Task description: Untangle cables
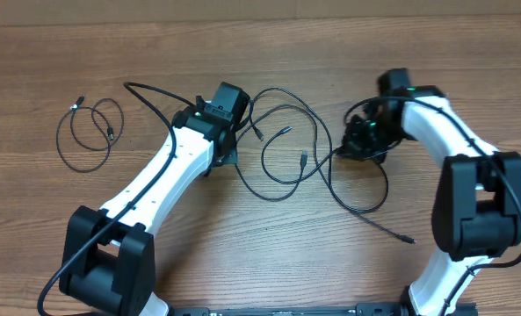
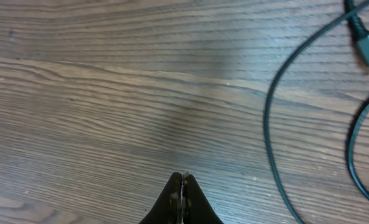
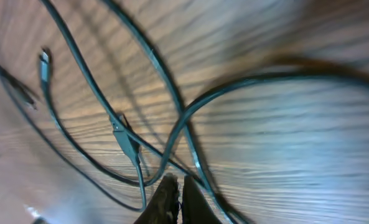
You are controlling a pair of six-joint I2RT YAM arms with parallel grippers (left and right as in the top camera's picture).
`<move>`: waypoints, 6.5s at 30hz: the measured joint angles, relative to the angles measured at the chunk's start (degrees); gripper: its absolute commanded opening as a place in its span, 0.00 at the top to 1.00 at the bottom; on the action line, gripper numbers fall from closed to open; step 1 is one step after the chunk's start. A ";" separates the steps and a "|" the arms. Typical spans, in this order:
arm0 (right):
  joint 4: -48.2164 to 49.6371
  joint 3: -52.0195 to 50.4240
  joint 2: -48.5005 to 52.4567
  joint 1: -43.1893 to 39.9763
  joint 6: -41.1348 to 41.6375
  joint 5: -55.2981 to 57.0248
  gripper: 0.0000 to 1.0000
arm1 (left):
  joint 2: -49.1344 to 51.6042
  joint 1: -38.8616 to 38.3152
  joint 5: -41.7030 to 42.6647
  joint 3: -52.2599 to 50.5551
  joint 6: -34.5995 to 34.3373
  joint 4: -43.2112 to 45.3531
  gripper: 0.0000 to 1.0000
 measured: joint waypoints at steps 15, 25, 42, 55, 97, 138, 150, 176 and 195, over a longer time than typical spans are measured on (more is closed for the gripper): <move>15.54 -10.82 -2.10 15.74 20.31 8.41 0.88 | 0.00 9.73 1.03 0.00 -1.60 -2.40 0.90; 29.59 -12.90 -2.08 26.05 22.47 8.96 0.92 | 0.00 12.07 3.28 -0.04 -1.60 -2.40 0.88; 10.27 2.80 -4.68 16.55 11.39 9.27 0.86 | 0.00 12.07 5.44 -0.09 -1.62 -2.12 0.85; -8.07 2.78 -4.66 3.96 12.20 24.59 0.86 | 0.00 12.07 6.10 -0.11 -1.62 -2.10 0.90; 11.21 -17.44 -6.73 16.70 13.86 3.26 0.82 | 0.00 12.07 6.25 -0.11 -1.62 -2.10 0.90; 7.58 -4.52 -5.75 24.50 7.85 9.20 0.42 | 0.00 12.07 6.27 -0.11 -1.62 -2.10 0.89; 7.65 -6.73 -5.75 15.67 11.74 19.98 0.18 | 0.00 12.07 6.29 -0.11 -1.62 -2.10 0.83; 29.07 -13.07 -5.66 34.14 21.46 18.78 0.00 | 0.00 12.07 6.49 -0.11 -1.64 -2.10 0.79; 5.29 -7.78 -10.49 14.47 11.23 30.10 0.00 | 0.00 12.07 10.93 -0.11 -2.45 -1.40 0.41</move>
